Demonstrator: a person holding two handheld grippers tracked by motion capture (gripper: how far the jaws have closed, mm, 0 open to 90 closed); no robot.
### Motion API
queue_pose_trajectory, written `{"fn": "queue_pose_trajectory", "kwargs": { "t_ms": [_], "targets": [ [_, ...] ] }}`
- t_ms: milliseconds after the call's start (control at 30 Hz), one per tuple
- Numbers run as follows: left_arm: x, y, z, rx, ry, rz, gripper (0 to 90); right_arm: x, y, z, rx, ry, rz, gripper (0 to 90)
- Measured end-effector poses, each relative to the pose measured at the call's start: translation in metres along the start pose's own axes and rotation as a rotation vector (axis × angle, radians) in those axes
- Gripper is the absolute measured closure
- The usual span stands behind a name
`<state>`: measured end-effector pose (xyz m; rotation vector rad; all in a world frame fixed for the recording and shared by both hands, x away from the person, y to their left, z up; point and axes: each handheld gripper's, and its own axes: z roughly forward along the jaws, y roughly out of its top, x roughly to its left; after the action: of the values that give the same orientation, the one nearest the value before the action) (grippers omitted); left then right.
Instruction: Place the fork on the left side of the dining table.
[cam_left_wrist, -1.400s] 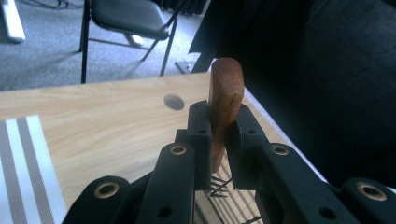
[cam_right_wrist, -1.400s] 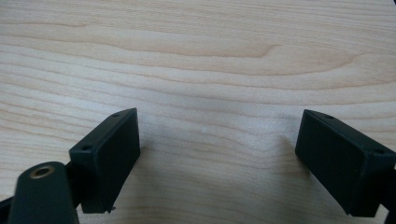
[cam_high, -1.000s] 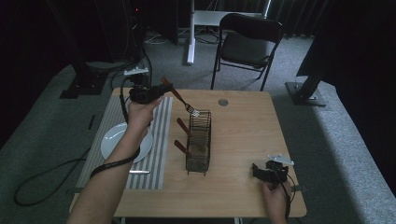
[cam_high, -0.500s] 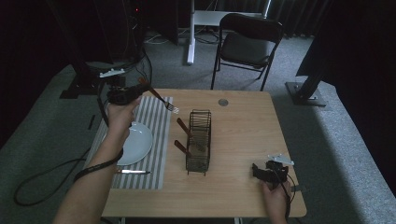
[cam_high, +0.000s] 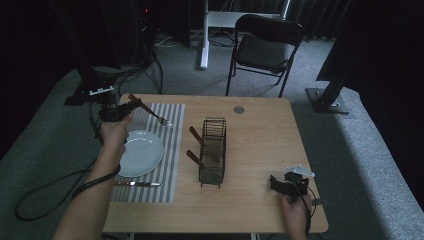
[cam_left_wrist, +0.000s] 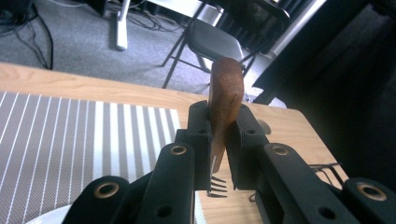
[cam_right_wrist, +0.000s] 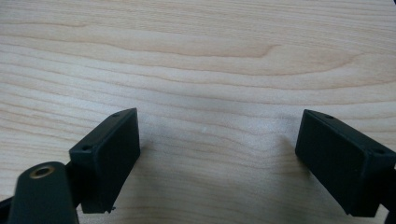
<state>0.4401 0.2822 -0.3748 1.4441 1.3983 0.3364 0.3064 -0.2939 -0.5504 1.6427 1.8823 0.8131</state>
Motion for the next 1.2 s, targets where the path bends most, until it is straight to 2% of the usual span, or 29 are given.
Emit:
{"fn": "queue_pose_trajectory", "kwargs": {
  "t_ms": [100,333,467,633,733,800,867,967,1200],
  "targets": [
    [0.009,-0.006,0.006,0.002,0.012,-0.025,80.7,0.0,0.0,0.0,0.0,0.0,0.0,13.5],
    [0.023,-0.015,0.019,0.004,0.036,-0.038,80.7,0.0,0.0,0.0,0.0,0.0,0.0,13.4],
    [0.033,-0.019,0.027,-0.009,0.048,-0.074,80.6,0.0,0.0,0.0,0.0,0.0,0.0,13.4],
    [0.043,-0.022,0.035,-0.003,0.071,-0.094,80.6,0.0,0.0,0.0,0.0,0.0,0.0,13.5],
    [0.047,-0.023,0.038,-0.003,0.074,-0.083,80.6,0.0,0.0,0.0,0.0,0.0,0.0,13.5],
    [0.05,-0.025,0.041,-0.002,0.062,-0.08,80.7,0.0,0.0,0.0,0.0,0.0,0.0,13.5],
    [0.053,-0.026,0.043,0.005,0.073,-0.074,80.7,0.0,0.0,0.0,-0.001,0.0,0.0,13.4],
    [0.059,-0.026,0.044,0.008,0.075,-0.086,80.7,0.0,0.0,0.0,0.0,0.0,0.0,13.5],
    [0.071,-0.028,0.049,0.009,0.051,-0.126,80.7,0.0,0.0,0.0,0.0,0.0,0.0,13.5]
  ]
}}
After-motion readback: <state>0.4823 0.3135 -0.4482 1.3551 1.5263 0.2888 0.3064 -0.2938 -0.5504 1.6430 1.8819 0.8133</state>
